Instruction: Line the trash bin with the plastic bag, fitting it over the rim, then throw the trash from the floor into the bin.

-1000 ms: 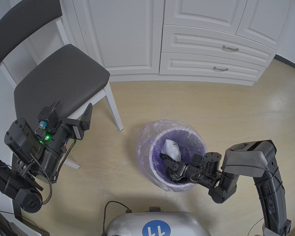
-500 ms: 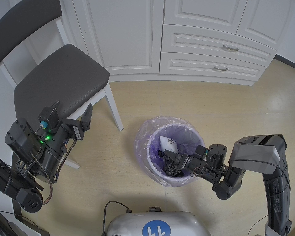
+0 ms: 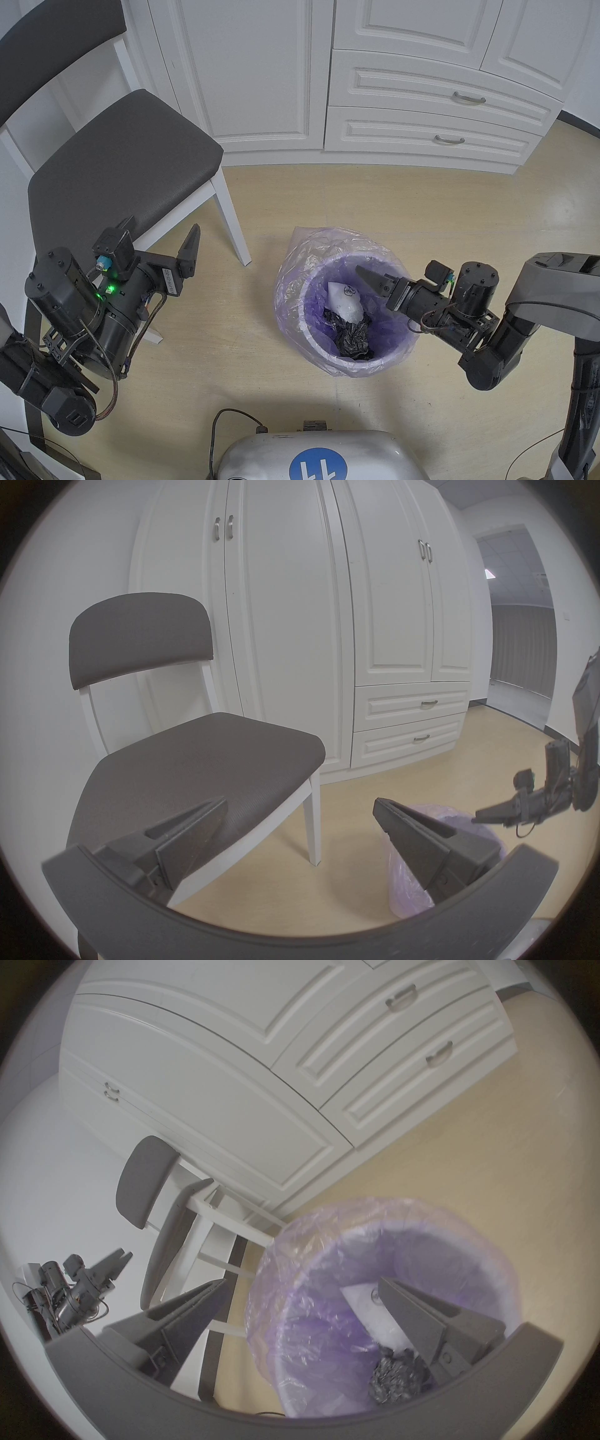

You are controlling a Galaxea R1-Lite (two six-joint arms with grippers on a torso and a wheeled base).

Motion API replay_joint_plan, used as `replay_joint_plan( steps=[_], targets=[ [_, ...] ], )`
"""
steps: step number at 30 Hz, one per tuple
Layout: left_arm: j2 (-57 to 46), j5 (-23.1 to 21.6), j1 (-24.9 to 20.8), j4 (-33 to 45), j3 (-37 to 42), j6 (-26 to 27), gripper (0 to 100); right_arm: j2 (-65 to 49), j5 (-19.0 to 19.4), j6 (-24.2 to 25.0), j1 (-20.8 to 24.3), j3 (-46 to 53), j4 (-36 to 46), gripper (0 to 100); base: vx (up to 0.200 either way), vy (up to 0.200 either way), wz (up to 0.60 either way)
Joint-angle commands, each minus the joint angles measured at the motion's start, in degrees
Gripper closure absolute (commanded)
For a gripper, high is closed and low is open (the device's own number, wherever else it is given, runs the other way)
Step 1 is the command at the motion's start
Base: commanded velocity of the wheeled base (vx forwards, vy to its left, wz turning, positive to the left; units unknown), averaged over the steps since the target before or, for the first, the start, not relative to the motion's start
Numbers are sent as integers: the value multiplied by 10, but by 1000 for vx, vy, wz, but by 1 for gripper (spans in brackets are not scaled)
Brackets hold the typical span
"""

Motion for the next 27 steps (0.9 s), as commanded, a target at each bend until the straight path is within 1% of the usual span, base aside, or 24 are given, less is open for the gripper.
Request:
replay_joint_plan(
  steps=[1, 4, 5, 7, 9, 10, 12, 13, 15, 16, 18, 19, 21, 22, 23, 24, 26, 27],
  targets=[
    [27, 0, -18, 0, 5, -6, 0, -41, 0, -22, -16, 9, -10, 0, 0, 0, 0],
    [59, 1, -45, 0, -1, -33, 0, -53, -2, -47, -25, 10, -10, 0, 0, 0, 0],
    [88, 0, -72, 0, -7, -62, 0, -69, -3, -61, -32, 11, 10, 0, 0, 0, 0],
    [138, -4, -92, 1, -39, -93, 0, -95, -11, -76, -44, 9, 50, 0, 0, 0, 0],
    [138, -4, -92, 1, -39, -93, 0, -95, -11, -76, -44, 9, 50, 0, 0, 0, 0],
    [198, -3, -92, 1, -82, -96, 0, -129, -24, -80, -55, 7, 101, 0, 0, 0, 0],
    [201, -3, -93, 1, -85, -97, 0, -140, -26, -83, -59, 7, 117, 0, 0, 0, 0],
    [199, -3, -95, 1, -81, -98, 0, -161, -29, -94, -69, 7, 146, 0, 0, 0, 0],
    [185, -3, -95, 1, -70, -98, 0, -188, -46, -114, -78, 10, 185, 0, 0, 0, 0],
    [181, -3, -95, 1, -69, -98, 0, -194, -52, -117, -78, 10, 192, 0, 0, 0, 0],
    [133, -3, -95, 5, -59, -93, 0, -246, -122, -157, -82, 14, 275, 0, 0, 0, 0],
    [114, -2, -94, 10, -57, -90, 0, -268, -154, -171, -82, 20, 303, 0, 0, 0, 0],
    [114, -2, -94, 10, -57, -90, 0, -268, -154, -171, -82, 20, 303, 0, 0, 0, 0],
    [39, 3, -94, 35, -42, -71, 0, -346, -235, -197, -78, 57, 351, 0, 0, 0, 0],
    [39, 3, -94, 35, -42, -71, 0, -346, -235, -197, -78, 57, 351, 0, 0, 0, 0],
    [6, 3, -95, 40, -33, -65, 0, -381, -251, -201, -75, 81, 351, 0, 0, 0, 0],
    [-79, 3, -95, 52, -11, -41, 0, -472, -259, -211, -73, 141, 352, 0, 0, 0, 0],
    [-88, 3, -95, 53, -9, -39, 0, -483, -260, -212, -74, 147, 353, 0, 0, 0, 0]
  ],
)
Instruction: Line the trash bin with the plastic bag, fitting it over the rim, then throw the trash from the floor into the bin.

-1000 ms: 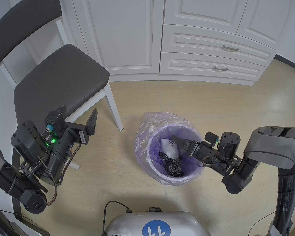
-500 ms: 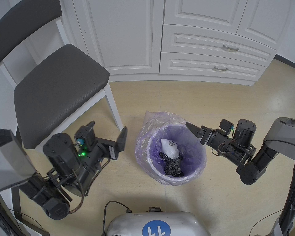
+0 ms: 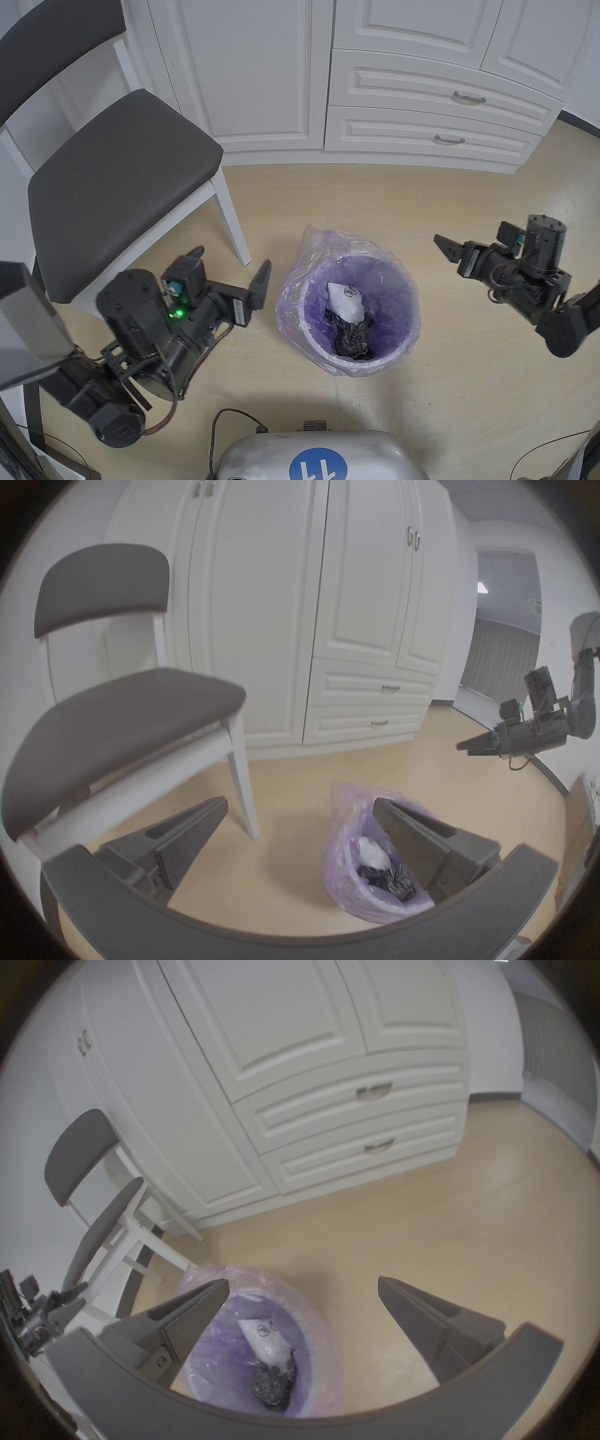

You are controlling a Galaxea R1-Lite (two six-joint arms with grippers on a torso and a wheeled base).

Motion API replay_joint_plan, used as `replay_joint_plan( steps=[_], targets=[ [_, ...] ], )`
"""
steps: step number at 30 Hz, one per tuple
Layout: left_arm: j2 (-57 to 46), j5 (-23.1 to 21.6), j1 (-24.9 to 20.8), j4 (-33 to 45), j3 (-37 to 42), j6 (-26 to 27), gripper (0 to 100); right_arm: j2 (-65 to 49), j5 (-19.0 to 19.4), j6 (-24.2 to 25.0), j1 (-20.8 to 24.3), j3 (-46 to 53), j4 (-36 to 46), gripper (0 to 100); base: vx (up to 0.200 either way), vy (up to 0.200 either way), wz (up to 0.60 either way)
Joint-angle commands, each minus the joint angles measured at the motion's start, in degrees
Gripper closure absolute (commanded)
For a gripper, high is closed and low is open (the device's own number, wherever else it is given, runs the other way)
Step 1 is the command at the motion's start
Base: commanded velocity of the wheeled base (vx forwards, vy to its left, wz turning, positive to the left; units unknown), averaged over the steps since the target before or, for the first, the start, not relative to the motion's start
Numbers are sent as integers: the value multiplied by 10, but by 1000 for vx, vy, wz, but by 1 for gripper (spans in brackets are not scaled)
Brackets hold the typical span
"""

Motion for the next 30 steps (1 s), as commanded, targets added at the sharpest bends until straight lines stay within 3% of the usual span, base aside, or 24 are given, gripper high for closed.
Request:
replay_joint_plan(
  steps=[1, 9, 11, 16, 19, 28, 30],
  targets=[
    [-239, 4, -2, 41, 54, 50, 0, -265, -73, -50, -5, 128, 51, 0, 0, 0, 0],
    [-430, 5, 24, 126, 65, 70, 0, -494, -74, -108, -69, 195, 93, 0, 0, 0, 0],
    [-512, 0, 84, 188, 55, 72, 0, -617, -74, -122, -95, 193, 177, 0, 0, 0, 0],
    [-647, -15, 155, 316, 39, 72, 0, -806, -66, -121, -117, 167, 353, 0, 0, 0, 0],
    [-709, -28, 193, 371, 42, 69, 0, -869, -64, -113, -138, 168, 410, 0, 0, 0, 0],
    [-897, -58, 306, 531, 57, 59, 0, -1014, -47, -88, -161, 228, 434, 0, 0, 0, 0],
    [-920, -60, 319, 552, 64, 45, 0, -1015, -57, -86, -164, 238, 427, 0, 0, 0, 0]
  ],
)
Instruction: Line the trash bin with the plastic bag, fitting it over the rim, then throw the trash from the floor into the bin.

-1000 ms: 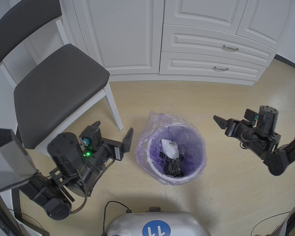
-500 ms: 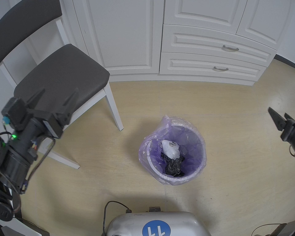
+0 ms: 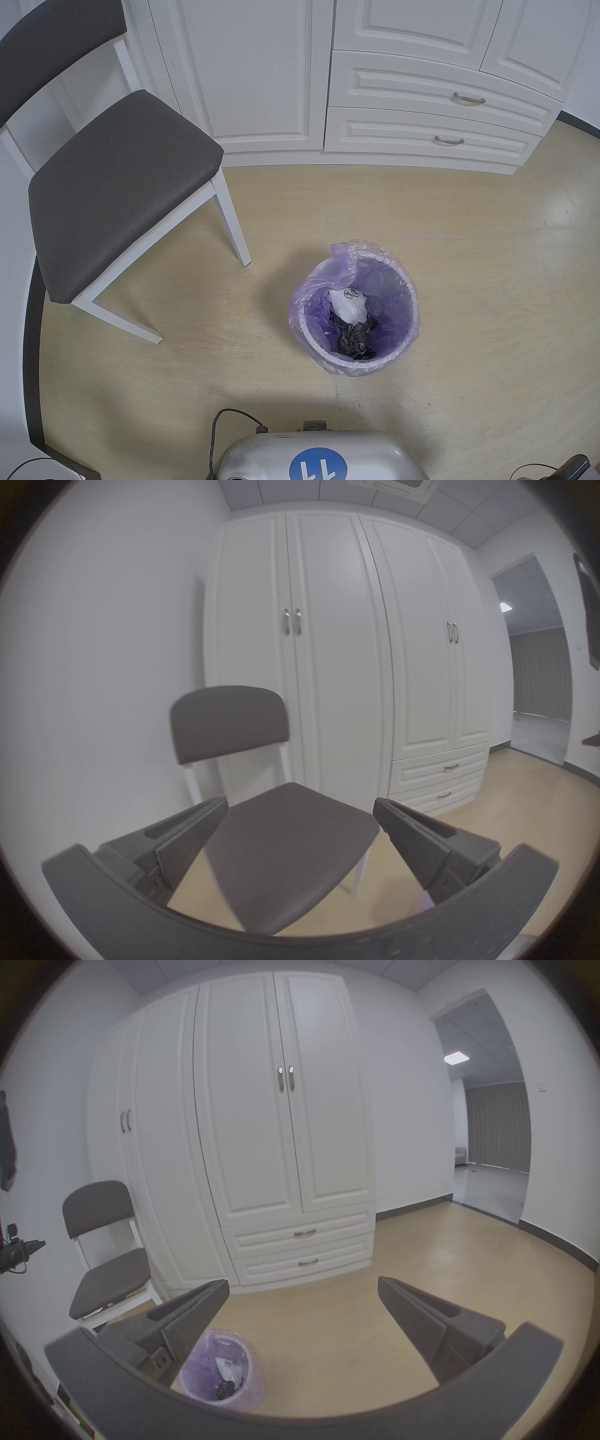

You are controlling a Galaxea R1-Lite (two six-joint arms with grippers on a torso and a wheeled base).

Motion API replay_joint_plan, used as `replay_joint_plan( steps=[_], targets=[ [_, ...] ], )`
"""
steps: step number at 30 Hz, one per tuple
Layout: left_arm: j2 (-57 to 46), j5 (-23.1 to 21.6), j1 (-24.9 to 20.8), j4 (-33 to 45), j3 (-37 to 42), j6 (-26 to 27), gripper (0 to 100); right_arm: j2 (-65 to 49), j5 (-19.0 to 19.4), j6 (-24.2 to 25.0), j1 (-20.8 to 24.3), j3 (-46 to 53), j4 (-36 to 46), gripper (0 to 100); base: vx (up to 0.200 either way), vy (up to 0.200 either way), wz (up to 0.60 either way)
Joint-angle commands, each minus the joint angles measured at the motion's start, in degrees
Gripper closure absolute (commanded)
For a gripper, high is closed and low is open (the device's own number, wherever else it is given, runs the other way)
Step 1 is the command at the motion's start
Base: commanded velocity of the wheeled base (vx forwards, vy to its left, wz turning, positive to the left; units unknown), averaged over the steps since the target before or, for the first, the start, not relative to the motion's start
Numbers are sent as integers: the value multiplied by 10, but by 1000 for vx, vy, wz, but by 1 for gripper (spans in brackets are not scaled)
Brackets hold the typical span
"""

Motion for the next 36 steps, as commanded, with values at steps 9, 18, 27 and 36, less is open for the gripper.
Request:
replay_joint_plan(
  steps=[9, 18, 27, 36],
  targets=[
    [-360, -84, 172, 313, 25, -87, 0, -197, -6, 13, -39, 145, 13, 0, 0, 0, 0],
    [-395, -89, 180, 354, 70, -86, 0, -197, 42, 9, -40, 188, -3, 0, 0, 0, 0],
    [-395, -94, 180, 334, 179, -56, 0, -197, 41, 30, -39, 188, 39, 0, 0, 0, 0],
    [-395, -91, 179, 295, 229, -57, 0, -197, 74, -43, -40, 188, 170, 0, 0, 0, 0]
  ],
)
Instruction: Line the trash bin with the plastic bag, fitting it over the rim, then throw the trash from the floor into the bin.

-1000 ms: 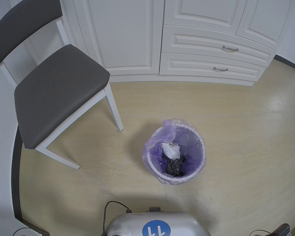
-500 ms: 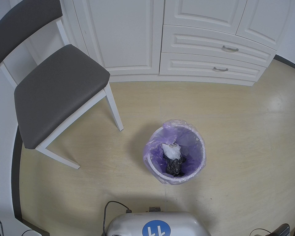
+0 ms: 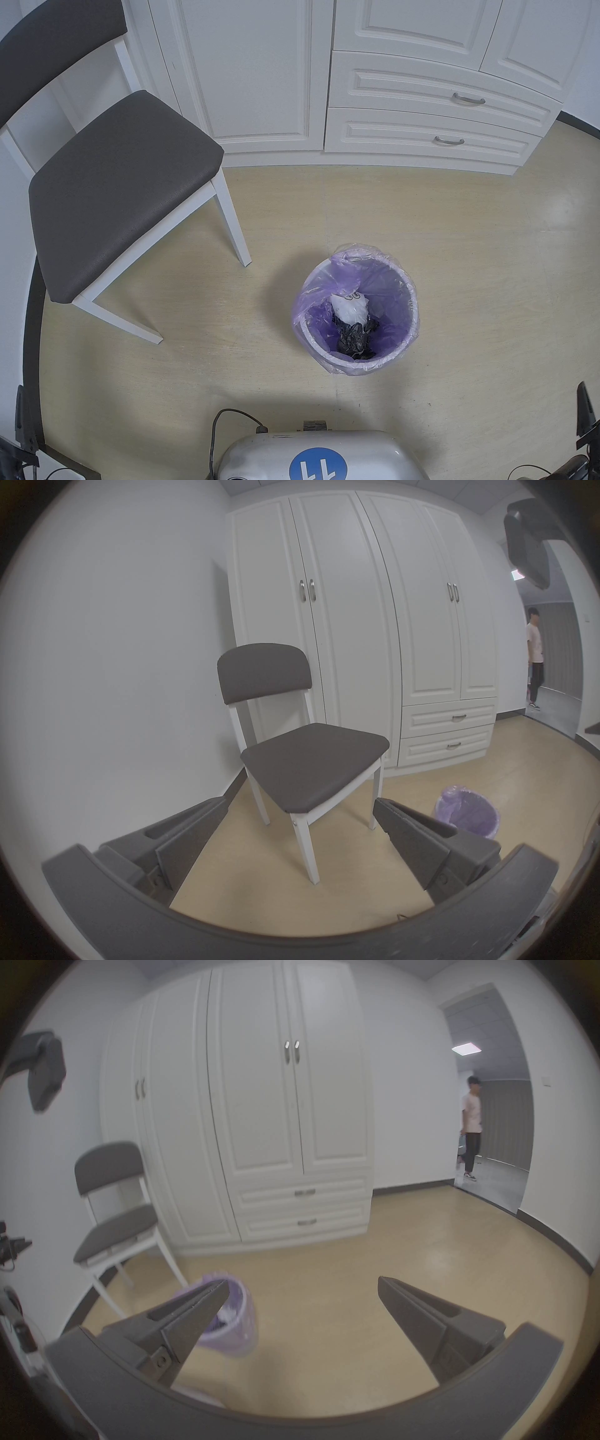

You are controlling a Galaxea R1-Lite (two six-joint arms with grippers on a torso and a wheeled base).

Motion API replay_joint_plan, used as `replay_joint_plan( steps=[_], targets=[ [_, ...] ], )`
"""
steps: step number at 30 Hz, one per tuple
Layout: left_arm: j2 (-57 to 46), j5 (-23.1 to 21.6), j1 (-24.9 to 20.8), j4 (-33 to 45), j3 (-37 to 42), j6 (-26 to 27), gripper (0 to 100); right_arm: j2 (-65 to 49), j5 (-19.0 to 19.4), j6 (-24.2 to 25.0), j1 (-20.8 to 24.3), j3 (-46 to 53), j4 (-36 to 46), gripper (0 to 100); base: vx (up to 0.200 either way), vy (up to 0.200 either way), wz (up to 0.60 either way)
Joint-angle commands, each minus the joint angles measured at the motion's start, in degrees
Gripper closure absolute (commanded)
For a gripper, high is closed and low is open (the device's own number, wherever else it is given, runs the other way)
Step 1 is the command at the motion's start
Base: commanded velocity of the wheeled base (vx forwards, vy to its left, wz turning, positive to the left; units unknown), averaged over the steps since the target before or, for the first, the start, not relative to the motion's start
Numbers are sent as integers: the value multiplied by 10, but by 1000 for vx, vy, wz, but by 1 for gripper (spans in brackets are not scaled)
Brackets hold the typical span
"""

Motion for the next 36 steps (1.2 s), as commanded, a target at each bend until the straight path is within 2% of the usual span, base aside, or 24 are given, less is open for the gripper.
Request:
replay_joint_plan(
  steps=[1, 8, 12, 18, 22, 25, 27, 28, 32, 35, 36],
  targets=[
    [-7, 4, 0, 12, 22, 1, 0, -6, 6, -22, 0, 10, 50, 0, 0, 0, 0],
    [-7, 6, 0, 49, 22, 13, 0, -6, 5, -20, 0, 10, 48, 0, 0, 0, 0],
    [-7, 34, 0, 96, 22, 32, 0, -6, 6, -20, 0, 10, 48, 0, 0, 0, 0],
    [-6, 35, 0, 97, 22, 31, 0, -6, 11, -20, 0, 10, 49, 0, 0, 0, 0],
    [-6, 58, 0, 100, 22, 31, 0, -6, 6, -19, 0, 10, 50, 0, 0, 0, 0],
    [-5, 64, -2, 100, 22, 29, 0, -6, 23, -22, 0, 10, 51, 0, 0, 0, 0],
    [-5, 63, -2, 102, 22, 26, 0, -6, 59, -25, 0, 10, 52, 0, 0, 0, 0],
    [-5, 60, -2, 102, 22, 17, 0, -6, 78, -30, 0, 10, 55, 0, 0, 0, 0],
    [-6, 48, -3, 103, 22, -31, 0, -6, 85, -36, 0, 10, 61, 0, 0, 0, 0],
    [-6, 3, -2, 107, 21, -36, 0, -5, 75, -37, 0, 10, 61, 0, 0, 0, 0],
    [-6, -17, -2, 111, 20, -36, 0, -5, 48, -42, 0, 10, 71, 0, 0, 0, 0]
  ],
)
